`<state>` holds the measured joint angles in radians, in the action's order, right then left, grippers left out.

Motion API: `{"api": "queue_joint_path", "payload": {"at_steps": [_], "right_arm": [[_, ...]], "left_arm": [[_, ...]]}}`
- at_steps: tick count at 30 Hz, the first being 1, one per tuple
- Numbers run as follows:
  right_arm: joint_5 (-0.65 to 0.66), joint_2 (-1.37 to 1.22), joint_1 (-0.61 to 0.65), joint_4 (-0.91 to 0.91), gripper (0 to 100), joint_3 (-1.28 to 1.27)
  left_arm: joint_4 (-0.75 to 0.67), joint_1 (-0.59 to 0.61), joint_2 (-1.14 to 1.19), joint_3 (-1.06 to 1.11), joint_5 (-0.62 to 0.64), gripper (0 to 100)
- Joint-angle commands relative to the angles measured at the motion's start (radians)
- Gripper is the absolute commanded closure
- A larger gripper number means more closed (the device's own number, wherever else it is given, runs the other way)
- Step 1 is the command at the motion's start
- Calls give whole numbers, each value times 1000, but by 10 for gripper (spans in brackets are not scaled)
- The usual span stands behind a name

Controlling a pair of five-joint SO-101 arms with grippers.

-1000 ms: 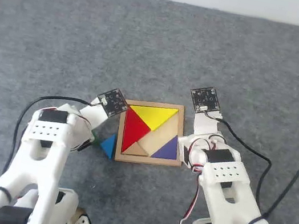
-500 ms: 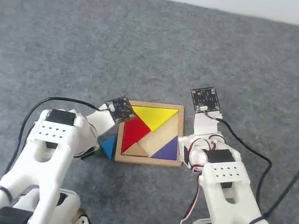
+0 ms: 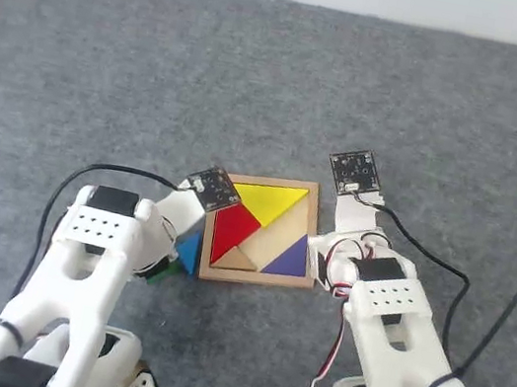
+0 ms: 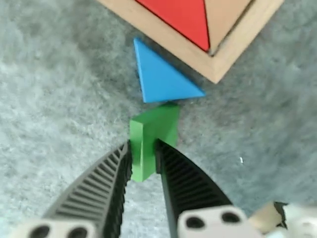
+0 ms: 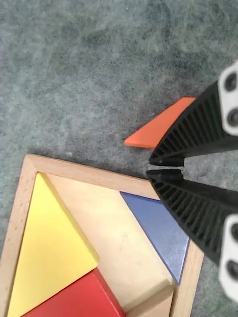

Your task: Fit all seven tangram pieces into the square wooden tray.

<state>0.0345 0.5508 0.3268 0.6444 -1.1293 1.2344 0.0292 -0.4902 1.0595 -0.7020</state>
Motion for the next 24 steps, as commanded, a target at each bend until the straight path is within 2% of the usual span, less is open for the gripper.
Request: {"api": "queue_joint_path", "payload": {"at_steps": [1, 11, 16, 22, 24], "right_arm": [[5, 10, -13, -5, 965, 8], [5, 10, -15, -5, 965, 8], [5, 10, -15, -5, 965, 8], [5, 10, -15, -5, 965, 8], [5, 10, -15, -5, 965, 8]], "left_arm": [[21, -15, -21, 24, 48, 974], [112, -12, -494, 130, 40, 971], [120, -9, -511, 165, -48, 972], [120, -14, -511, 170, -49, 965], [127, -9, -511, 166, -49, 917]]}}
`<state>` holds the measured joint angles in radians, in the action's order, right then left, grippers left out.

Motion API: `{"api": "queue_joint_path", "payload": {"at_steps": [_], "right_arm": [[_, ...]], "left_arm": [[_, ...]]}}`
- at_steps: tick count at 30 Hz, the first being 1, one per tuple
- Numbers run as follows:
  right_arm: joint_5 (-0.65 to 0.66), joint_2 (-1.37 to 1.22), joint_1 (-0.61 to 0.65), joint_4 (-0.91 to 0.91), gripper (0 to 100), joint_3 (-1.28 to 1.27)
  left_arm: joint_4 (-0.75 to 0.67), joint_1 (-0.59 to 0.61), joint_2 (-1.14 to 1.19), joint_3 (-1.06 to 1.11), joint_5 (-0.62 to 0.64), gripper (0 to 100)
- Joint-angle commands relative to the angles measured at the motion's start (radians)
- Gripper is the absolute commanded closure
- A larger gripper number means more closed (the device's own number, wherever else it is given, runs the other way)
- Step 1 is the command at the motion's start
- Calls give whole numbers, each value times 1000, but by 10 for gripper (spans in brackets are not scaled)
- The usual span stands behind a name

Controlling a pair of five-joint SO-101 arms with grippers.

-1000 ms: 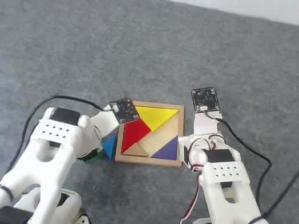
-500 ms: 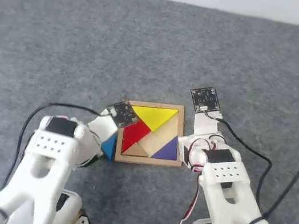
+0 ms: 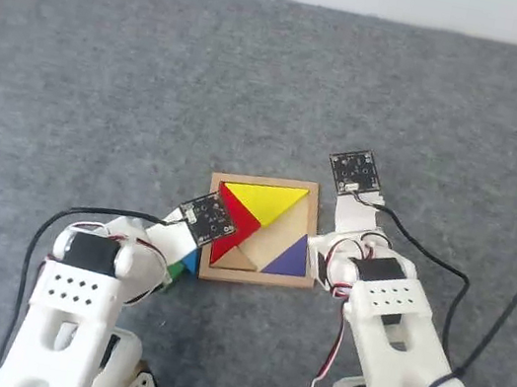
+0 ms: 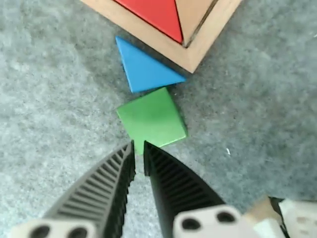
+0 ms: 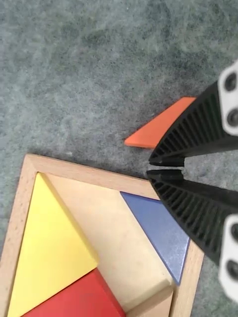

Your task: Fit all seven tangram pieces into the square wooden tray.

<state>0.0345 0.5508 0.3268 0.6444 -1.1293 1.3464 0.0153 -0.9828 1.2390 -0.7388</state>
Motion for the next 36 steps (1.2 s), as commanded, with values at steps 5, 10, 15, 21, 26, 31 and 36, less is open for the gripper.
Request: {"api": "queue_joint_path", "payload": {"at_steps": [5, 10, 15, 21, 26, 31, 36], "right_arm": [[5, 10, -15, -5, 965, 8], [5, 10, -15, -5, 965, 8], [5, 10, -15, -5, 965, 6], [5, 10, -15, -5, 965, 6], [6, 10, -15, -5, 965, 6], [6, 10, -15, -5, 965, 6], [8, 10, -13, -5, 965, 6]], "left_arm": [[6, 17, -12, -15, -5, 812], [-71, 38, 233, -35, 52, 779], [-175, 57, 551, -134, 98, 775], [-189, 63, 621, -183, 106, 750], [-239, 63, 621, -186, 127, 739], [-301, 129, 623, -213, 163, 739], [-334, 183, 632, -231, 163, 739]]}}
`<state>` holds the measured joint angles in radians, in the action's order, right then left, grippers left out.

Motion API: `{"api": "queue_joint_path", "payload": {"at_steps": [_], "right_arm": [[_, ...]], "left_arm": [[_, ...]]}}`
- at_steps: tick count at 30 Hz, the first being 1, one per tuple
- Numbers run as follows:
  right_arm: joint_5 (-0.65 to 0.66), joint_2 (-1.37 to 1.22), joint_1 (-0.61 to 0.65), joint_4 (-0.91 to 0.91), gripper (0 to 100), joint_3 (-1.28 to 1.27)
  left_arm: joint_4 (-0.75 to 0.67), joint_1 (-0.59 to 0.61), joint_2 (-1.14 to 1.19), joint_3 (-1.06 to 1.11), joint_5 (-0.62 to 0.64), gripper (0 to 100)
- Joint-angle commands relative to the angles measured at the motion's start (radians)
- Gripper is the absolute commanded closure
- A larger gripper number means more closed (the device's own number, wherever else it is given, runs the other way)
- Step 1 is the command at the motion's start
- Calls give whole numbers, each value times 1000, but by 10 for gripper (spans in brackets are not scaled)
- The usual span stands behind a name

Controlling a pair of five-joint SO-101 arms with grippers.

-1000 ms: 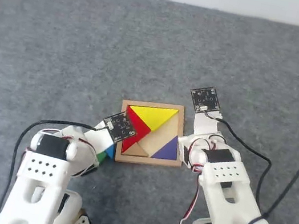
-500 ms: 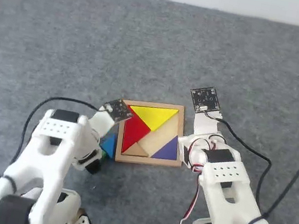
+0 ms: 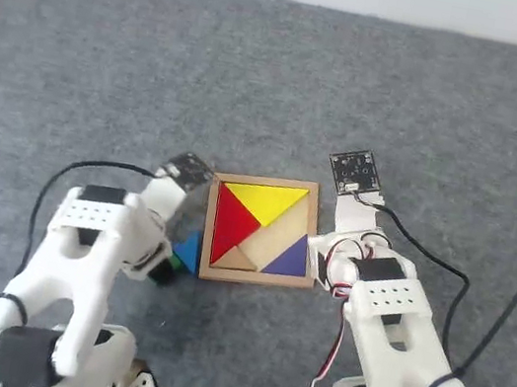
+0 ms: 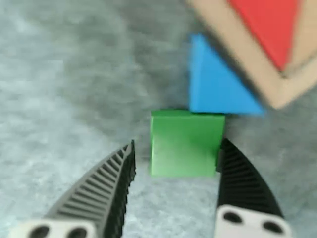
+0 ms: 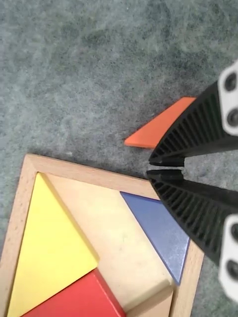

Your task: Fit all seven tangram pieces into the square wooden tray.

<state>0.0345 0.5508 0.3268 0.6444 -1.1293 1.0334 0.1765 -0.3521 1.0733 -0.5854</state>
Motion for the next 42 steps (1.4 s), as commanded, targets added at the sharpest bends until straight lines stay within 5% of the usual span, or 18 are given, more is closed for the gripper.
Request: {"api": "queue_joint_path", "payload": {"at_steps": [1, 16, 23, 27, 36, 42], "right_arm": [[8, 10, -13, -5, 965, 6], [8, 10, -12, -5, 965, 6], [8, 10, -12, -5, 965, 6], [8, 10, -10, -5, 965, 6], [9, 10, -12, -5, 965, 6], [9, 10, -8, 10, 965, 6]], "left_arm": [[-21, 17, 2, -65, 9, 739], [-110, 144, 15, -176, -8, 739], [-55, 187, 229, -325, -46, 740], [104, 137, 226, -352, -26, 744], [172, 58, -140, -168, 68, 743], [64, 58, -55, -96, 38, 723]]}}
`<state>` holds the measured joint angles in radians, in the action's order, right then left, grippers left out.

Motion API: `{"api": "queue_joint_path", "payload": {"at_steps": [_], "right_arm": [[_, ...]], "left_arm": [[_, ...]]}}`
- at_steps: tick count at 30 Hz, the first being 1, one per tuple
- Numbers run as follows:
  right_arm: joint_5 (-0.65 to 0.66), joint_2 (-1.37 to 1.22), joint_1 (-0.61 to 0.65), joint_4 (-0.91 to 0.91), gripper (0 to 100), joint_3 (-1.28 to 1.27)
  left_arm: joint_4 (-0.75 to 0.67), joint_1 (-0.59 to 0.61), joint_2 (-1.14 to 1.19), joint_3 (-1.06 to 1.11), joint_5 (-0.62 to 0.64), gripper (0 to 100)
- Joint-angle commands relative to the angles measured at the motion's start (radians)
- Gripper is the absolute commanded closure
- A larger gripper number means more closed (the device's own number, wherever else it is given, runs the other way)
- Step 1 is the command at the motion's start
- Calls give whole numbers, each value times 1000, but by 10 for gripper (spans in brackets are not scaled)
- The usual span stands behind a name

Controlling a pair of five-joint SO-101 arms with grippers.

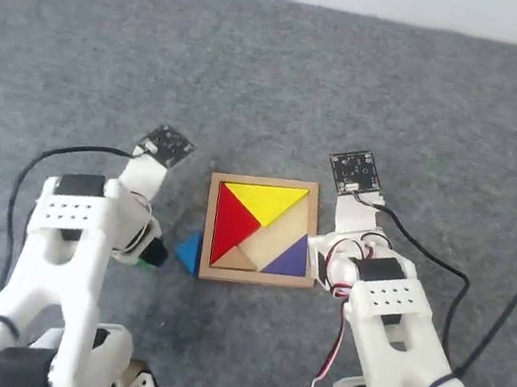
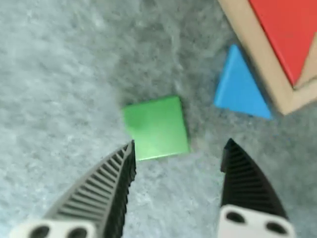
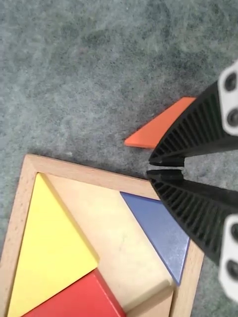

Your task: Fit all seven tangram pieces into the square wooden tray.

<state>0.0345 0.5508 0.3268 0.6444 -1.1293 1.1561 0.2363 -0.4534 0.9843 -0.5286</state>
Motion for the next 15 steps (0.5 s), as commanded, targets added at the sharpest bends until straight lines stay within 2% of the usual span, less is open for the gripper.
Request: {"api": "queue_joint_path", "payload": {"at_steps": [1, 4, 8, 15], "right_arm": [[9, 10, -8, 12, 965, 6], [9, 10, -8, 12, 965, 8], [9, 10, -10, 13, 965, 8], [9, 10, -8, 13, 965, 8]], "left_arm": [[-63, -3, 103, -21, -23, 723], [-74, 14, 302, -131, -15, 729], [-6, 63, 496, -338, 9, 739], [34, 54, 542, -381, 9, 740]]}}
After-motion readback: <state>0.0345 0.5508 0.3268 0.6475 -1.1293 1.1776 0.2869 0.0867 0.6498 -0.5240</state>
